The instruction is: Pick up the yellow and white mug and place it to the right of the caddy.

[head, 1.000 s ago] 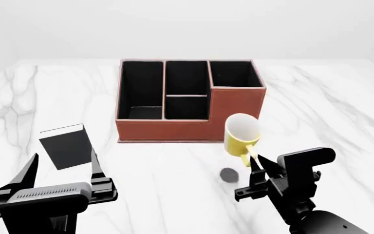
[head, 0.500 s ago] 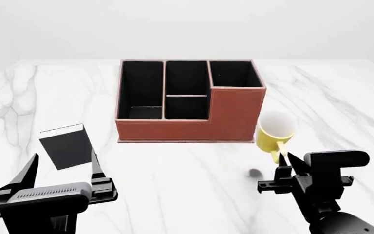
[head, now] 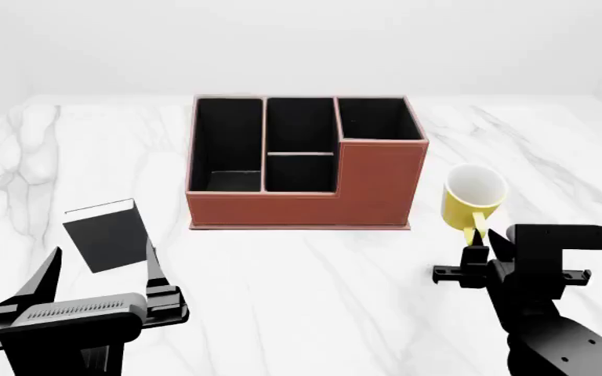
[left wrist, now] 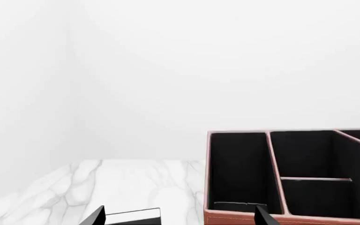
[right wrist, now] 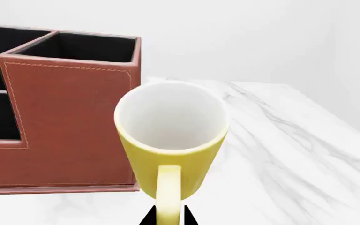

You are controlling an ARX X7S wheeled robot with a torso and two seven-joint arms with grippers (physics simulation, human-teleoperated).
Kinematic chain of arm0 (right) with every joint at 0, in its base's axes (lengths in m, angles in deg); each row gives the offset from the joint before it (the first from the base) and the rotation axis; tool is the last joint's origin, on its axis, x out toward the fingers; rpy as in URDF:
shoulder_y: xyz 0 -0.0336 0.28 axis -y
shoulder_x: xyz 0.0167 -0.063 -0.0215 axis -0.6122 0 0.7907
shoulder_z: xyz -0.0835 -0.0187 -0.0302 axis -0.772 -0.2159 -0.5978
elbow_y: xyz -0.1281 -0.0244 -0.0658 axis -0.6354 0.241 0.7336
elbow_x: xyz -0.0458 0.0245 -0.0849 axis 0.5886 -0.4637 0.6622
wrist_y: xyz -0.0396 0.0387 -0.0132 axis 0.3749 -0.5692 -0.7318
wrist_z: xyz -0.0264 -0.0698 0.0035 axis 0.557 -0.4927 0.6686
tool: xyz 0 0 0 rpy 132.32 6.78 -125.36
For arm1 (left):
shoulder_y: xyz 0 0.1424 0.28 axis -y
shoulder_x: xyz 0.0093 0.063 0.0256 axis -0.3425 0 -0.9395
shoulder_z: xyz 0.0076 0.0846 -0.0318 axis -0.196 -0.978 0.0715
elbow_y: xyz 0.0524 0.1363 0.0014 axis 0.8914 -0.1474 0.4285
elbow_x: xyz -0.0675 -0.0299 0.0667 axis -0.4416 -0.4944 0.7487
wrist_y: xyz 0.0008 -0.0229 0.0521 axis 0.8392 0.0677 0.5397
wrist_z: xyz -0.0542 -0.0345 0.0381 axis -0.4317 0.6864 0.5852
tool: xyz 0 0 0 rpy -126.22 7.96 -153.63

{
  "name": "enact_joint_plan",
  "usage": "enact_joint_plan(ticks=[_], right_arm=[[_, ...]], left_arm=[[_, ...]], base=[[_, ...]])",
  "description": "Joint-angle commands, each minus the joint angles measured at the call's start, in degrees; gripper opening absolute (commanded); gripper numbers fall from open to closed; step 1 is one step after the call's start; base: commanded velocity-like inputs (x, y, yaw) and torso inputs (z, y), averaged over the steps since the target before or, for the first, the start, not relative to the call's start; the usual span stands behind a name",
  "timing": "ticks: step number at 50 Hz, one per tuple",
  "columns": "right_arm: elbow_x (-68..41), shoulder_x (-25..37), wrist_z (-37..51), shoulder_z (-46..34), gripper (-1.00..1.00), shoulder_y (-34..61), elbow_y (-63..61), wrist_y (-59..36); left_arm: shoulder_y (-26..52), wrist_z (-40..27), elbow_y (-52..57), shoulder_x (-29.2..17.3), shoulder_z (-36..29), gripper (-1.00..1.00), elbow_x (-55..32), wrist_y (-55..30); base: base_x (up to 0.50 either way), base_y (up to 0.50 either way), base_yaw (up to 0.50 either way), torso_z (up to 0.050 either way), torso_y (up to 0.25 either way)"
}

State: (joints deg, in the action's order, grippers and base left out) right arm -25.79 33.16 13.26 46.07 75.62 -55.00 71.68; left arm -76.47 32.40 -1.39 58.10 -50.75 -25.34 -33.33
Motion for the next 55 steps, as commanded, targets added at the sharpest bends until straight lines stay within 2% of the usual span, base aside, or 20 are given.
enact_joint_plan(ticks=[1,15,34,55], right_arm=[[2.5,-2.9,-3.0,0.2,-1.0,5.6,7.1,-0.9],[5.6,-9.6,-10.6,-1.8,-1.0,13.4,23.0,0.9],[12.2,-19.6,-19.8,-4.2,-1.0,23.5,49.9,9.3],[15.3,-25.1,-24.3,-4.9,-1.0,28.2,66.3,16.2]], left_arm=[[0.1,-0.2,-0.1,-0.2,-0.2,1.0,-0.1,0.0],[0.3,-0.4,-0.4,-0.3,-0.4,1.0,-0.3,0.0],[0.2,-0.7,-0.4,-0.7,-0.4,1.0,-0.4,0.1],[0.2,-1.0,-0.4,-0.9,-0.8,1.0,-0.5,0.2]], base=[[0.0,0.0,0.0,0.0,0.01],[0.0,0.0,0.0,0.0,0.0],[0.0,0.0,0.0,0.0,0.001],[0.0,0.0,0.0,0.0,0.0]])
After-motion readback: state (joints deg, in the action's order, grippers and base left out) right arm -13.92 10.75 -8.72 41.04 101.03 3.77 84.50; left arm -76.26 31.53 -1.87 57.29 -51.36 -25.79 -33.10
